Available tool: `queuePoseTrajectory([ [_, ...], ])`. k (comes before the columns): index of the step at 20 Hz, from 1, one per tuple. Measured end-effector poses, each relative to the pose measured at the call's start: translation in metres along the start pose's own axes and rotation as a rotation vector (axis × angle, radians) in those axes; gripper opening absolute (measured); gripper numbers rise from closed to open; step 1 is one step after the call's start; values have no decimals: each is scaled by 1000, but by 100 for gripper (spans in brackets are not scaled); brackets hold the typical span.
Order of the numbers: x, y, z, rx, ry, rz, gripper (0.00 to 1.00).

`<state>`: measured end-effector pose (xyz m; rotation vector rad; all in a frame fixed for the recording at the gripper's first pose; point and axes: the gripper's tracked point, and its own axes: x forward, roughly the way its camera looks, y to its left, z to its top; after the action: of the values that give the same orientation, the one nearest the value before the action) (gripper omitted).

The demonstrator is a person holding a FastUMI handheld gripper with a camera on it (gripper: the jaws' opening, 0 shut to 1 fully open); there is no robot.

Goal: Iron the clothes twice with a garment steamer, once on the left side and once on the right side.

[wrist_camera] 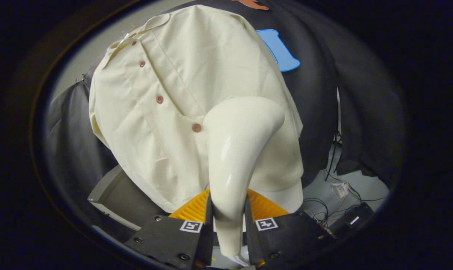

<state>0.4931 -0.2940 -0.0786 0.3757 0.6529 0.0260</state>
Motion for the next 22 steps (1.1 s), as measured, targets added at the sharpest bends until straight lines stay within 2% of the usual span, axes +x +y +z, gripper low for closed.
queuePoseTrajectory([
  [6, 16, -17, -36, 68, -18, 42, 37],
  [13, 29, -49, -81, 163, -29, 20, 37],
  [16, 25, -57, -92, 169, -24, -4, 37],
  [22, -9, -40, -102, 162, -36, 0, 37],
])
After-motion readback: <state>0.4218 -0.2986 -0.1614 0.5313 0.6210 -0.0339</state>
